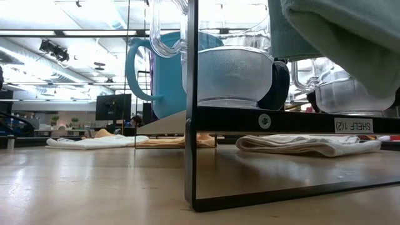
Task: Stack small to large cups/mugs on shelf
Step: Put the transparent mug on the shelf
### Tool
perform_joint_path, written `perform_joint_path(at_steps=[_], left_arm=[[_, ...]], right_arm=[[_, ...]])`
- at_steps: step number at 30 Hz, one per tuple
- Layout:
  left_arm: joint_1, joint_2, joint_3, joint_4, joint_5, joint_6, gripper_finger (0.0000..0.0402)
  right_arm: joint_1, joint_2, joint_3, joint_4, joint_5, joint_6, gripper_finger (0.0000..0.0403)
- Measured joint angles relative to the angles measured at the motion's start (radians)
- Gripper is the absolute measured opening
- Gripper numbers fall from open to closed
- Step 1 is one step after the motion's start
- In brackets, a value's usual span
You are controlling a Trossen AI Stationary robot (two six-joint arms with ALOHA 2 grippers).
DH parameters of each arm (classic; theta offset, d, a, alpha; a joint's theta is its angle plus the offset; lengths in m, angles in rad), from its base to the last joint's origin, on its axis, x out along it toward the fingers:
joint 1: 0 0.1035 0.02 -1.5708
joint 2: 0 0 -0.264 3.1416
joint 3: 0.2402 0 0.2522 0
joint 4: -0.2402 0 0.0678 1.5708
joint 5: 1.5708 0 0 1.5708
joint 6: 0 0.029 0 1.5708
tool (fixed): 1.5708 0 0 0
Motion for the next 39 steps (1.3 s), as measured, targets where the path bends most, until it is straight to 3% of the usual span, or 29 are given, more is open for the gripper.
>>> perform_joint_path(at_steps=[7,39], left_arm=[[0.0,0.0,0.0,-0.001,0.0,0.0,0.0107],[0.0,0.0,0.0,-0.01,0.0,0.01,0.0107]], right_arm=[[0.0,-0.068,0.0,-0.056,0.013,-0.018,0.038],[-0.022,-0.088,0.0,-0.266,-0.018,-0.003,0.038]])
